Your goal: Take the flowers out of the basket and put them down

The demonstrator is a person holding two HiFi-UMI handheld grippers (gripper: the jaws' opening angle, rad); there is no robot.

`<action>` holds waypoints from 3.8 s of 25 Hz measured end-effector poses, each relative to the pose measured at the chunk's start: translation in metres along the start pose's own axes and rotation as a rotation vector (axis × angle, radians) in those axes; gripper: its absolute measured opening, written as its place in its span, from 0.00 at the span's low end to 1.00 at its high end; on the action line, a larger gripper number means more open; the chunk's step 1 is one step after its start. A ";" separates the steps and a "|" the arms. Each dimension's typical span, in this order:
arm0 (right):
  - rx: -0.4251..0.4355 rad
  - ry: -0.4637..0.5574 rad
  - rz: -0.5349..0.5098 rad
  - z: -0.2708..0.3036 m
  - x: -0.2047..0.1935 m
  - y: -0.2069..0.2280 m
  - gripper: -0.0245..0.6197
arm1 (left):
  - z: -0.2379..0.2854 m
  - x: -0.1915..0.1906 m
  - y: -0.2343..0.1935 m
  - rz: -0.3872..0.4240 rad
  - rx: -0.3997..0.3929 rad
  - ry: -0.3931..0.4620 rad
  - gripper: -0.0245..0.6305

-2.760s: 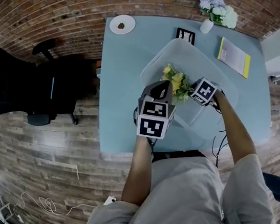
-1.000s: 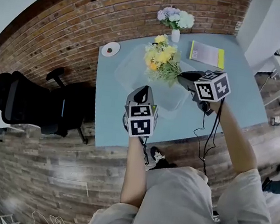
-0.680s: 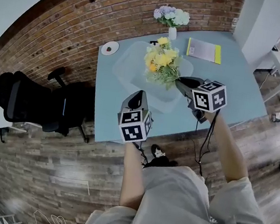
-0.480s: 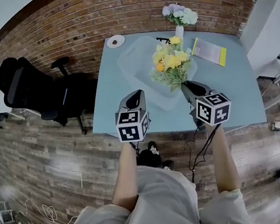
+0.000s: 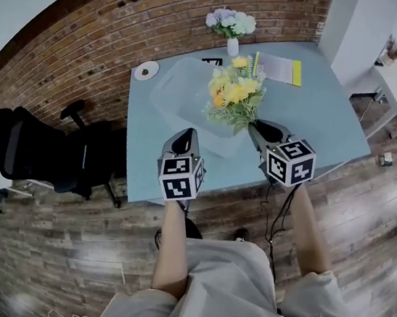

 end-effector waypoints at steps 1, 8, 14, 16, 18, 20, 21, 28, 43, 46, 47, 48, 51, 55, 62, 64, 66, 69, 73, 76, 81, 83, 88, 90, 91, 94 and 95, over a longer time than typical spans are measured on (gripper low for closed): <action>-0.023 0.006 0.001 0.000 0.001 -0.001 0.17 | 0.004 0.002 0.000 -0.002 -0.027 0.011 0.07; -0.161 0.047 0.037 0.024 -0.004 -0.024 0.17 | 0.029 -0.002 -0.020 0.071 -0.212 0.043 0.07; -0.224 0.059 0.060 0.043 -0.016 -0.083 0.17 | 0.006 -0.022 -0.070 0.104 -0.269 0.017 0.07; -0.260 0.047 0.063 0.039 -0.026 -0.107 0.17 | -0.003 -0.030 -0.080 0.091 -0.304 0.013 0.07; -0.302 0.047 0.054 0.037 -0.027 -0.123 0.17 | -0.005 -0.030 -0.087 0.086 -0.345 0.024 0.07; -0.344 0.054 0.051 0.033 -0.026 -0.137 0.17 | -0.008 -0.028 -0.093 0.082 -0.382 0.035 0.07; -0.363 0.058 0.054 0.030 -0.026 -0.144 0.17 | -0.012 -0.027 -0.096 0.079 -0.400 0.039 0.07; -0.456 0.071 0.044 0.024 -0.039 -0.199 0.17 | -0.035 -0.042 -0.112 0.084 -0.510 0.032 0.07; -0.522 0.017 0.061 -0.031 -0.080 -0.262 0.17 | -0.095 -0.078 -0.106 0.030 -0.574 -0.027 0.07; -0.538 0.006 0.061 -0.038 -0.064 -0.273 0.17 | -0.099 -0.063 -0.112 0.016 -0.589 0.007 0.07; -0.542 0.011 0.069 -0.036 -0.064 -0.275 0.17 | -0.099 -0.064 -0.117 0.018 -0.588 0.009 0.07; -0.544 0.017 0.079 -0.035 -0.066 -0.278 0.17 | -0.099 -0.067 -0.122 0.022 -0.582 0.004 0.07; -0.539 0.025 0.096 -0.038 -0.073 -0.286 0.17 | -0.105 -0.076 -0.125 0.025 -0.572 -0.011 0.07; -0.535 0.025 0.098 -0.049 -0.085 -0.302 0.17 | -0.123 -0.090 -0.118 0.043 -0.575 -0.028 0.07; -0.547 0.048 0.140 -0.061 -0.094 -0.332 0.17 | -0.154 -0.095 -0.124 0.067 -0.563 -0.044 0.07; -0.555 0.050 0.152 -0.066 -0.092 -0.342 0.17 | -0.165 -0.095 -0.126 0.074 -0.569 -0.051 0.07; -0.553 0.046 0.149 -0.069 -0.091 -0.353 0.17 | -0.180 -0.096 -0.132 0.082 -0.574 -0.051 0.07; -0.556 0.058 0.146 -0.075 -0.104 -0.377 0.17 | -0.209 -0.114 -0.146 0.116 -0.582 -0.045 0.07; -0.570 0.073 0.168 -0.074 -0.122 -0.404 0.17 | -0.229 -0.134 -0.166 0.132 -0.568 -0.064 0.07; -0.574 0.058 0.180 -0.065 -0.130 -0.415 0.17 | -0.230 -0.137 -0.177 0.115 -0.568 -0.068 0.07; -0.593 0.004 0.182 -0.045 -0.138 -0.420 0.17 | -0.210 -0.140 -0.187 0.080 -0.587 -0.071 0.07; -0.603 -0.030 0.184 -0.034 -0.143 -0.418 0.17 | -0.200 -0.141 -0.191 0.082 -0.613 -0.072 0.07; -0.641 -0.055 0.227 0.018 -0.151 -0.396 0.17 | -0.161 -0.127 -0.213 0.148 -0.674 -0.065 0.07; -0.670 -0.055 0.256 0.051 -0.153 -0.385 0.17 | -0.137 -0.120 -0.230 0.188 -0.697 -0.069 0.07; -0.686 -0.055 0.273 0.068 -0.154 -0.380 0.17 | -0.123 -0.116 -0.240 0.202 -0.703 -0.073 0.07; -0.737 -0.058 0.327 0.122 -0.162 -0.366 0.17 | -0.078 -0.108 -0.268 0.208 -0.719 -0.097 0.07; -0.753 -0.057 0.349 0.138 -0.167 -0.363 0.17 | -0.064 -0.107 -0.274 0.212 -0.730 -0.104 0.07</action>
Point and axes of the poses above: the fingertips, and each gripper's own axes: z forward along the fingers, y to its right, x out of its top, the point moved 8 cm from there along -z, backward along the fingers, and after that the axes turned 1 degree about y, right-handed, at the moved point
